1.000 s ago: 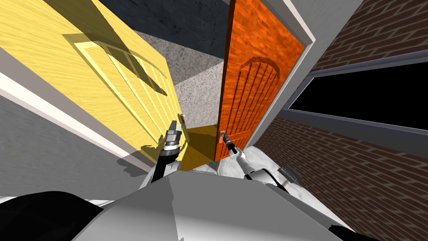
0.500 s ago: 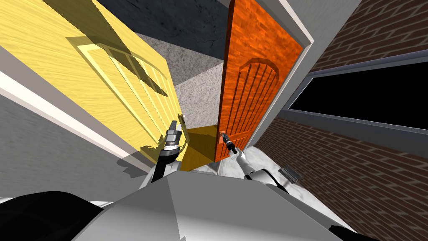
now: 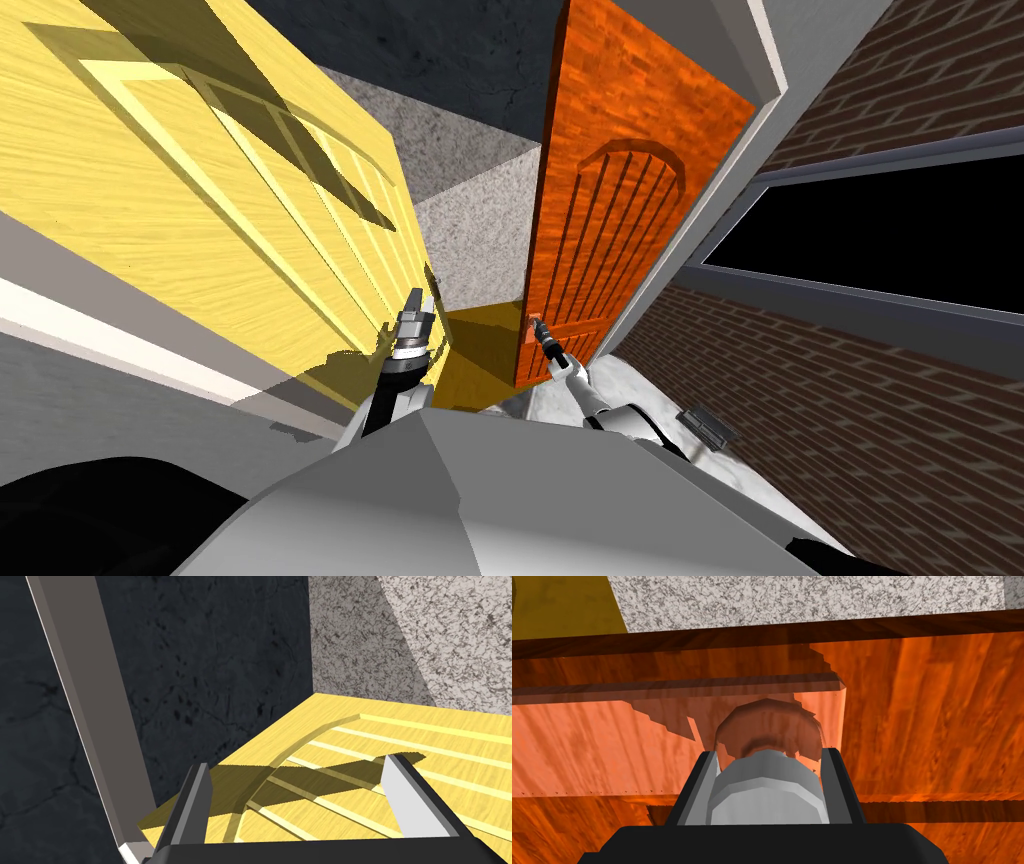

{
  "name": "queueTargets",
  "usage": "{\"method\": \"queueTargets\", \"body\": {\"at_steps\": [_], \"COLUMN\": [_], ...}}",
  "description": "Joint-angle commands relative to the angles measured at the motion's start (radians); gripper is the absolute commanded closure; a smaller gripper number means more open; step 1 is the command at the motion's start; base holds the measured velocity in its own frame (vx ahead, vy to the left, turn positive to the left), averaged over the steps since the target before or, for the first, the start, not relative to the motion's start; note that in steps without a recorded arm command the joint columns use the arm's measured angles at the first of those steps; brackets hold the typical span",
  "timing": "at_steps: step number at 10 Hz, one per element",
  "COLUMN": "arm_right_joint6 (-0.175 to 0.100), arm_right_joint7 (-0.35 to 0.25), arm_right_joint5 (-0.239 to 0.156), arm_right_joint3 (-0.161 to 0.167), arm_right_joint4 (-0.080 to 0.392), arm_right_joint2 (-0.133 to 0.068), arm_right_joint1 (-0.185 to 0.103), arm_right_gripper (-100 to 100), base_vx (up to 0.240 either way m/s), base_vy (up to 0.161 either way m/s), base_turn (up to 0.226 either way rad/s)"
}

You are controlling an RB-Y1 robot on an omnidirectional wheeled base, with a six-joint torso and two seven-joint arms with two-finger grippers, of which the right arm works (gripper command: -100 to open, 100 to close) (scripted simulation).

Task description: Push the door open

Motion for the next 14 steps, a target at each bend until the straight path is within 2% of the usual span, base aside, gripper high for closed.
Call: {"method": "queueTargets", "body": {"at_steps": [1, 5, 8, 14], "arm_right_joint6": [0.008, 0.019, 0.022, 0.038], "arm_right_joint7": [0.015, 0.056, 0.068, 0.132], "arm_right_joint5": [-0.008, -0.029, -0.035, -0.068], "arm_right_joint3": [-0.024, -0.074, -0.089, -0.168], "arm_right_joint4": [-0.018, -0.014, -0.013, -0.007], "arm_right_joint2": [-0.009, -0.010, -0.010, -0.010], "arm_right_joint1": [-0.001, 0.001, 0.002, 0.004], "arm_right_gripper": [100, 100, 100, 100], "base_vx": [0.157, 0.168, 0.104, 0.126], "base_vy": [0.115, 0.156, 0.094, 0.135], "base_turn": [-0.034, -0.073, -0.038, -0.071]}}
